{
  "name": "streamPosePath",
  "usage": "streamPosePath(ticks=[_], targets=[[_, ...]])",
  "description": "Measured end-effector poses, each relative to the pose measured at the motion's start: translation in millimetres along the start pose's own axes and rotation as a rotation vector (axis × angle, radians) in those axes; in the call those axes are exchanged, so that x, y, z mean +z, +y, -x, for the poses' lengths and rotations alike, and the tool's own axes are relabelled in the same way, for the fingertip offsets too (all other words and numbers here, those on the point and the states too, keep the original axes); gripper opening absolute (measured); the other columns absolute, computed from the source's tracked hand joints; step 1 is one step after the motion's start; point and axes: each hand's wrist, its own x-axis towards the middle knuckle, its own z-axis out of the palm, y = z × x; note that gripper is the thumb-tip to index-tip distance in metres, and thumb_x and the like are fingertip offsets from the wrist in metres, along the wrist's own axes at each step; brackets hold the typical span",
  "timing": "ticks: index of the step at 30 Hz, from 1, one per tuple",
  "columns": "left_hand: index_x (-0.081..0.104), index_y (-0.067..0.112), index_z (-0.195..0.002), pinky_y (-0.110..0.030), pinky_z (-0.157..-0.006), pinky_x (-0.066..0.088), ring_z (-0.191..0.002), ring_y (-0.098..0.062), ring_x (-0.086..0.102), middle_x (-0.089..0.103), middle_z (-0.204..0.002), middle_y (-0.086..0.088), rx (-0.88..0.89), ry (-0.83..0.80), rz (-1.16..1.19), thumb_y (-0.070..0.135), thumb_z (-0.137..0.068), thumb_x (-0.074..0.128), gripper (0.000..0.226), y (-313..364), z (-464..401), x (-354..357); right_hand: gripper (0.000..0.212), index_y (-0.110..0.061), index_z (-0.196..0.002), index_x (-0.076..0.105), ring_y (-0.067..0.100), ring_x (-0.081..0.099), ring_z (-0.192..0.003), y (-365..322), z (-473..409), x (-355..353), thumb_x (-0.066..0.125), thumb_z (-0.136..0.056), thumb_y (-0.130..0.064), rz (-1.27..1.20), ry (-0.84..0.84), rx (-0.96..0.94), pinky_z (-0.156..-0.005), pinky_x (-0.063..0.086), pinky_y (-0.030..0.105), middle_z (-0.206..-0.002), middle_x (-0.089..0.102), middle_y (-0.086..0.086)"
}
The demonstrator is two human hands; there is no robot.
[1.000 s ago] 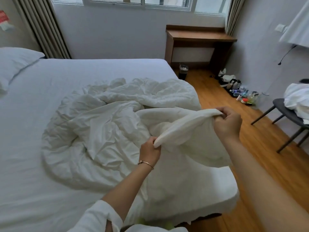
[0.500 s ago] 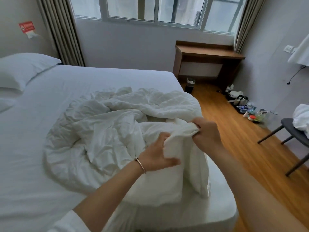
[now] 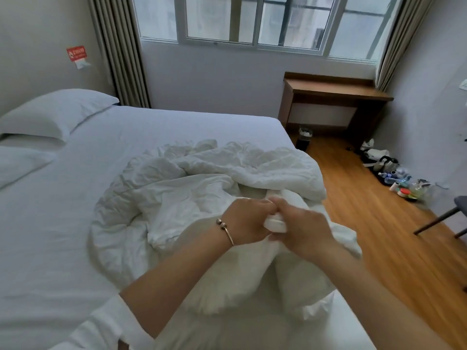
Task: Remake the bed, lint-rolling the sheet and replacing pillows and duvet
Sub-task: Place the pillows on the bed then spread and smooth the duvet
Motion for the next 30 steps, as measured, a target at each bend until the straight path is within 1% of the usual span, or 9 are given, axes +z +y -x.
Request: streamPosePath(ticks=[3,8,10,12,16,20,24,28,30], targets=[[0.054,0.021,-0.112,-0.033,-0.07,0.049,-0.086,-0.019,0.061,0.064,-0.099,0.004,-0.176,-0.034,0.245,0.046,-0.08,0.065,0.042,-22,13,14,0.022,-0.023,-0.102,0.072,0.023,0.065,-0.084,19,-9,-2,0.069,-0.081,-0.015,-0.267,0.209,0.236,-0.065,0.039,0.027,-0.092,0.072,0.0],[0.061,0.025,-0.114,-0.034,-0.075,0.048,-0.099,-0.027,0.061,0.066,-0.106,0.001,-0.43,-0.084,0.098,0.038,-0.079,0.052,0.039,-106,60,35,0.018,-0.017,-0.089,0.071,0.031,0.063,-0.082,53,4,-13,0.065,-0.084,-0.002,-0.715,0.676,0.598,-0.064,0.045,0.028,-0.083,0.067,0.007],[0.063,0.022,-0.106,-0.034,-0.07,0.046,-0.093,-0.031,0.063,0.068,-0.099,-0.003,-0.49,-0.023,0.108,0.033,-0.082,0.05,0.029,-132,60,25,0.013,-0.028,-0.088,0.064,0.036,0.061,-0.088,63,6,-6,0.067,-0.079,-0.036,-0.484,0.363,0.778,-0.07,0.05,0.038,-0.09,0.067,0.006],[0.06,0.021,-0.117,-0.036,-0.072,0.047,-0.097,-0.032,0.063,0.066,-0.109,-0.003,-0.42,-0.029,0.004,0.023,-0.087,0.054,0.031,-142,52,17,0.065,-0.037,-0.115,0.053,0.035,0.054,-0.11,52,3,2,0.064,-0.06,-0.071,-0.123,-0.052,0.838,-0.091,0.048,0.048,-0.121,0.059,0.008],[0.066,0.02,-0.097,-0.028,-0.048,0.044,-0.073,-0.021,0.064,0.065,-0.083,0.003,0.073,0.074,-0.101,0.014,-0.072,0.054,0.029,-117,39,2,0.127,-0.045,-0.15,-0.008,0.023,0.022,-0.144,-63,-27,30,0.073,-0.056,-0.073,-0.014,-0.176,0.376,-0.117,0.022,0.045,-0.155,0.02,-0.003],[0.062,0.02,-0.089,-0.024,-0.048,0.044,-0.066,-0.017,0.06,0.063,-0.076,0.006,0.141,0.106,0.071,0.021,-0.065,0.053,0.026,-125,54,3,0.072,-0.038,-0.147,0.027,0.026,0.063,-0.101,-99,-45,66,0.06,-0.084,-0.028,-0.135,-0.139,0.484,-0.079,0.051,0.035,-0.116,0.065,-0.004],[0.054,0.024,-0.112,-0.031,-0.069,0.048,-0.083,-0.023,0.061,0.063,-0.099,0.002,-0.044,-0.126,0.078,0.028,-0.063,0.068,0.052,-189,99,17,0.05,-0.032,-0.113,0.066,0.025,0.065,-0.099,-103,-33,60,0.049,-0.07,-0.012,-0.518,0.167,0.536,-0.081,0.054,0.044,-0.104,0.071,-0.01],[0.063,0.013,-0.112,-0.039,-0.073,0.05,-0.088,-0.038,0.063,0.063,-0.106,-0.012,-0.335,-0.083,0.157,-0.002,-0.072,0.063,0.043,-235,131,5,0.04,-0.043,-0.121,0.052,0.022,0.058,-0.112,-97,-30,40,0.06,-0.083,-0.032,-0.422,-0.036,0.572,-0.087,0.05,0.041,-0.124,0.062,-0.009],[0.056,0.02,-0.115,-0.042,-0.067,0.054,-0.091,-0.036,0.062,0.06,-0.11,-0.011,-0.32,0.033,0.173,-0.011,-0.07,0.058,0.055,-241,127,-9,0.087,-0.037,-0.146,0.025,0.023,0.041,-0.132,-114,-34,43,0.067,-0.074,-0.063,-0.038,-0.312,0.503,-0.099,0.043,0.041,-0.152,0.033,-0.003]])
